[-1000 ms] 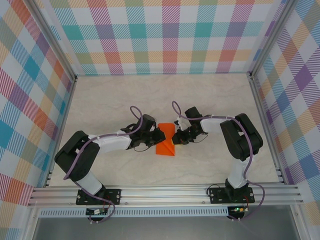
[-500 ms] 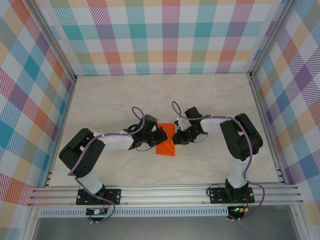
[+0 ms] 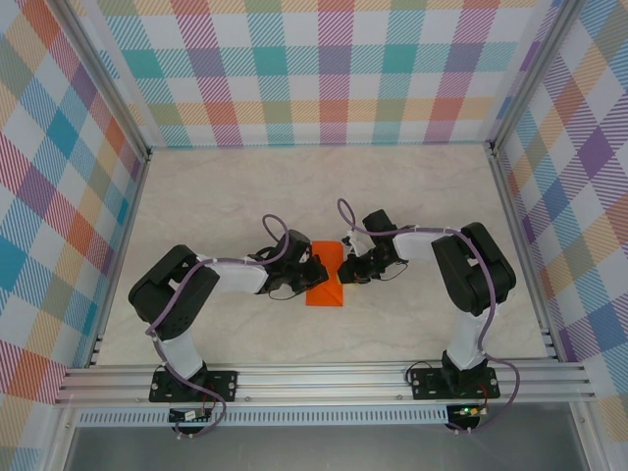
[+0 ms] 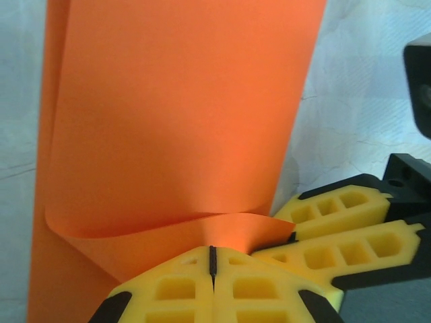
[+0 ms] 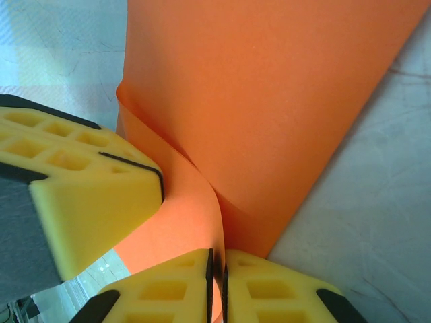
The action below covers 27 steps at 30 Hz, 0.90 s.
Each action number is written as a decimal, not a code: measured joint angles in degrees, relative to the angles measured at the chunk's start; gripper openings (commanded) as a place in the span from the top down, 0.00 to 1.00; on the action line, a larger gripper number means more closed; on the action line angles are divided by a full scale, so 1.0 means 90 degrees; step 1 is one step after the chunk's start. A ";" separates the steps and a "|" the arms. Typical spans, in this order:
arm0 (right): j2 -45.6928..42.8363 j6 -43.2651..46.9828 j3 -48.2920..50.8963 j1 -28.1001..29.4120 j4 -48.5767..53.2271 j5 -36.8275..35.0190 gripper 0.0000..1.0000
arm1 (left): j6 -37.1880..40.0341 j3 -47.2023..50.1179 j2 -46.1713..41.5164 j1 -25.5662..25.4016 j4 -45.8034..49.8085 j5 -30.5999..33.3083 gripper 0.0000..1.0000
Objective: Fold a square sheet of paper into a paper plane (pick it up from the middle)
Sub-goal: Fold the triangle a second time at the center of the table.
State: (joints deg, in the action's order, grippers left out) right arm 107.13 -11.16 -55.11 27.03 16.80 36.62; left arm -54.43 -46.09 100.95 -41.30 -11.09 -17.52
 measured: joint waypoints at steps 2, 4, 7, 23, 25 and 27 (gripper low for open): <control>0.0005 0.0000 0.0000 0.0000 0.0000 0.0002 0.86 | 0.0000 0.0000 0.0005 0.0000 0.0000 0.0002 1.00; 0.0007 0.0000 -0.0002 0.0000 0.0000 0.0005 0.85 | 0.0002 0.0015 0.0005 0.0000 0.0000 0.0019 1.00; 0.0010 0.0000 -0.0010 0.0000 0.0010 0.0007 0.85 | 0.0002 0.0075 0.0029 -0.0005 0.0000 0.0046 1.00; -0.0576 -0.0323 0.0010 -0.0005 0.0340 -0.0804 0.66 | 0.0078 0.0090 0.0189 -0.0034 -0.0338 0.0024 1.00; -0.0908 -0.0461 0.0036 -0.0005 0.0432 -0.1056 0.66 | 0.0109 0.0090 0.0189 -0.0034 -0.0338 0.0024 1.00; -0.1253 -0.0602 0.0107 -0.0005 0.0427 -0.1141 0.71 | 0.0143 0.0090 0.0189 -0.0034 -0.0338 0.0022 1.00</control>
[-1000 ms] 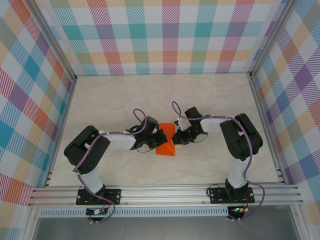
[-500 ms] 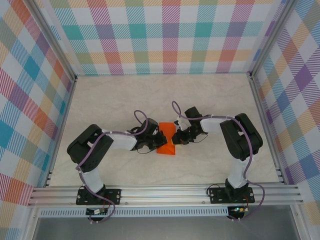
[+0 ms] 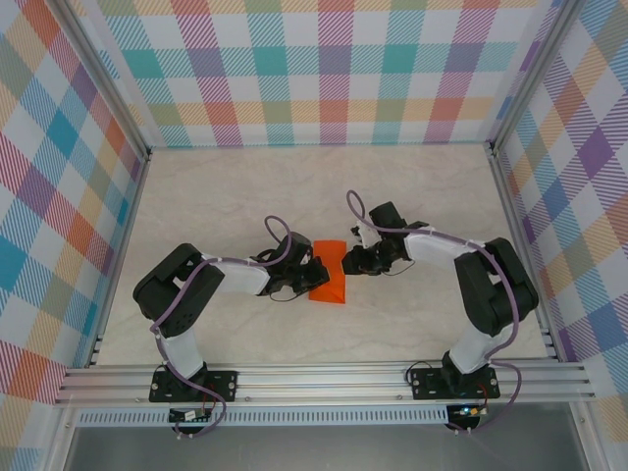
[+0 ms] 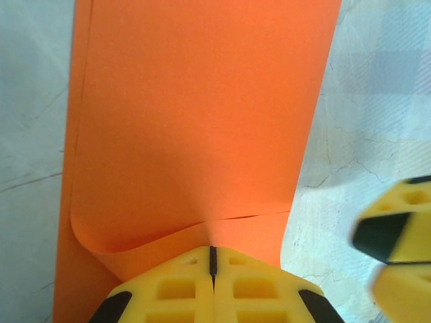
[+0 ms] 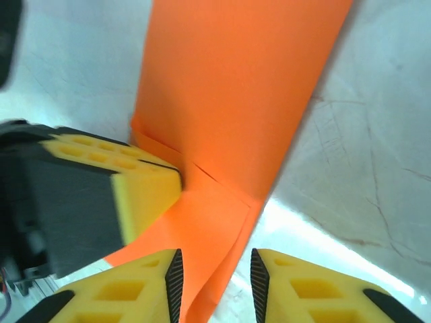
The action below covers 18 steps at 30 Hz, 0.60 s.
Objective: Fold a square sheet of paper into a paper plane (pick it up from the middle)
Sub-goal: Fold the triangle a second time at the center of the table.
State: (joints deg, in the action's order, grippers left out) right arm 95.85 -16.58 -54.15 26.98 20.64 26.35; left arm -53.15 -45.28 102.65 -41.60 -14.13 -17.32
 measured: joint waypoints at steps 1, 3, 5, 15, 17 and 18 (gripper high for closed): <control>-0.0126 -0.0073 0.0041 0.0000 -0.0005 0.0046 0.75 | 0.0002 0.0000 0.0000 0.0000 0.0000 0.0000 1.00; -0.0313 -0.0257 0.0165 0.0012 -0.0092 0.0296 0.80 | 0.0005 0.0000 0.0000 0.0000 0.0000 0.0000 1.00; -0.0335 -0.0396 0.0216 0.0109 -0.0158 0.0527 0.83 | 0.0005 0.0000 0.0000 0.0000 0.0000 0.0002 1.00; 0.0068 -0.0906 0.0255 0.0845 -0.0245 0.0860 0.86 | 0.0005 0.0000 0.0000 0.0000 -0.0002 -0.0002 1.00; 0.0090 -0.0986 0.0306 0.0835 -0.0291 0.0862 0.86 | 0.0005 -0.0002 0.0000 -0.0002 -0.0005 -0.0002 1.00; 0.0117 -0.1025 0.0316 0.0833 -0.0291 0.0860 0.86 | 0.0007 -0.0002 0.0000 -0.0002 -0.0005 -0.0005 1.00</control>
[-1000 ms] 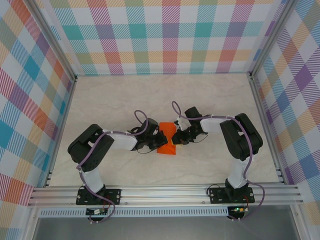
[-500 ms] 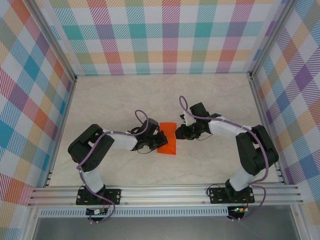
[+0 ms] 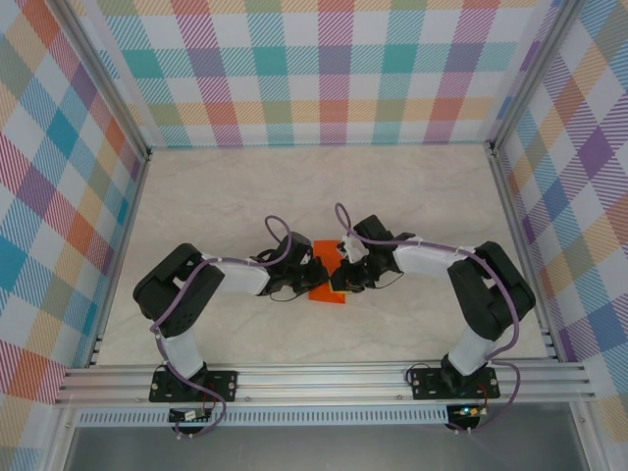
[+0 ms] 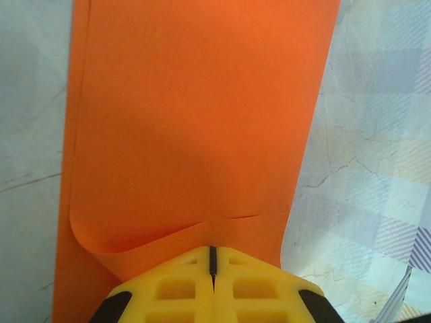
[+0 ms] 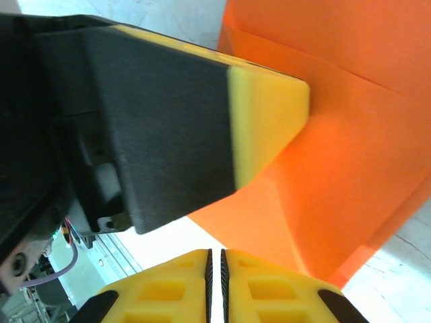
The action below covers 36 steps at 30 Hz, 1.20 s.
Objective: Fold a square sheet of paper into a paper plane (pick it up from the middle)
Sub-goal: Fold the triangle a second time at the center of the table.
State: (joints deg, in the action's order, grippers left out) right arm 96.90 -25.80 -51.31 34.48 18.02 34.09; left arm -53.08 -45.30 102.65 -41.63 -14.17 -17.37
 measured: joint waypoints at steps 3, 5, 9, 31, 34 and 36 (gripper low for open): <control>0.0121 -0.0092 0.0000 -0.0002 -0.0024 0.0000 0.86 | 0.0000 0.0000 0.0000 0.0002 -0.0012 -0.0002 1.00; 0.0204 -0.0143 0.0000 -0.0002 -0.0029 0.0002 0.85 | 0.0002 0.0000 0.0000 0.0000 -0.0027 -0.0007 1.00; 0.0318 -0.0211 -0.0002 -0.0002 0.0010 -0.0063 0.85 | 0.0017 0.0000 0.0010 0.0000 -0.0053 -0.0017 1.00; 0.0476 -0.0202 0.0121 -0.0034 0.0202 -0.0481 0.84 | 0.0019 0.0000 0.0044 -0.0027 -0.0121 -0.0015 1.00; 0.0420 -0.0180 0.0124 -0.0034 0.0228 -0.0505 0.83 | 0.0019 0.0000 0.0046 -0.0029 -0.0126 -0.0017 1.00; 0.0316 -0.0177 0.0126 -0.0034 0.0350 -0.0525 0.83 | 0.0019 0.0000 0.0049 -0.0029 -0.0134 -0.0017 1.00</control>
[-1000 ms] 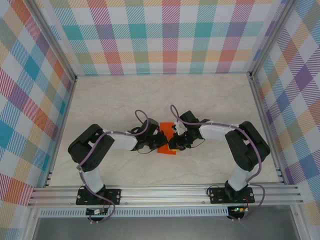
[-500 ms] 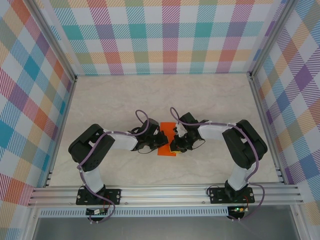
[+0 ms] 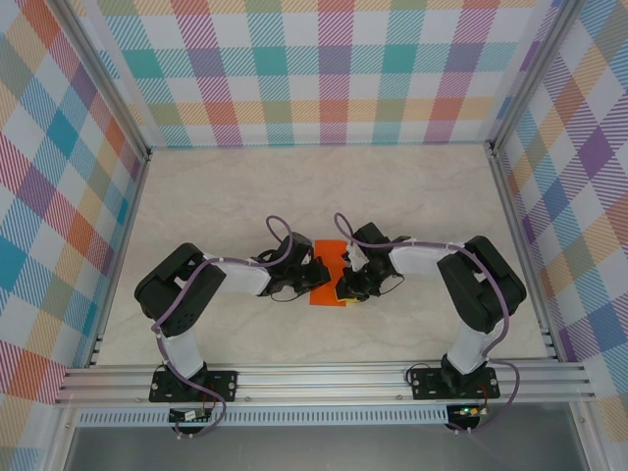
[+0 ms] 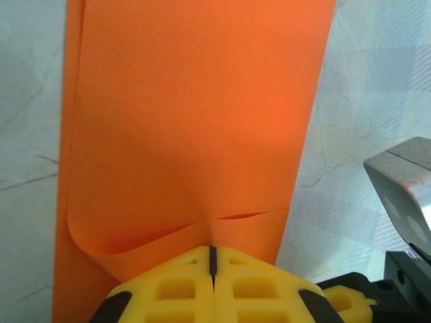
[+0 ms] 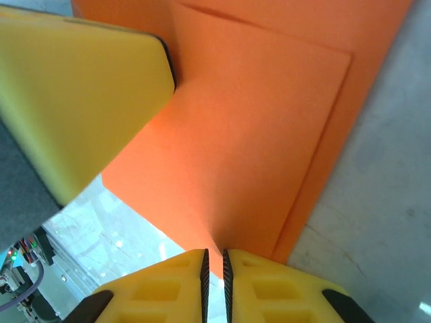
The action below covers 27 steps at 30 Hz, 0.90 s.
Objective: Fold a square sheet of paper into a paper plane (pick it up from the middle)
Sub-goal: Fold the triangle a second time at the center of the table.
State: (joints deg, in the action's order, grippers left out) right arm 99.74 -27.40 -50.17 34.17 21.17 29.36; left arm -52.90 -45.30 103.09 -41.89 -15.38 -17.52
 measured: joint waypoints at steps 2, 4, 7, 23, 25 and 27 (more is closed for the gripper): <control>-0.0121 0.0007 0.0002 0.0005 0.0075 0.0005 0.82 | 0.0000 0.0000 0.0000 0.0000 -0.0002 0.0000 1.00; -0.0219 0.0044 0.0002 0.0051 0.0109 0.0002 0.83 | -0.0002 0.0000 0.0000 0.0000 -0.0002 0.0000 1.00; -0.0245 0.0073 0.0000 0.0165 0.0114 0.0000 0.82 | -0.0002 0.0000 0.0000 0.0000 -0.0002 0.0000 1.00; -0.0095 0.0107 -0.0012 0.0306 0.0335 -0.0639 0.83 | -0.0007 0.0000 0.0005 -0.0002 -0.0012 0.0002 1.00; -0.0129 0.0083 0.0085 0.0250 0.0221 -0.0532 0.83 | -0.0005 0.0000 0.0005 -0.0005 -0.0012 0.0002 1.00; -0.0185 0.0063 0.0177 0.0223 0.0107 -0.0469 0.84 | -0.0005 0.0000 0.0005 -0.0005 -0.0012 0.0000 1.00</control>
State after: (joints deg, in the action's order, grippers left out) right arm 98.08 -26.83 -48.58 36.18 22.13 25.15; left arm -52.95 -45.30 103.13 -41.93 -15.49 -17.52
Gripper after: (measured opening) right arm 0.167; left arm 0.047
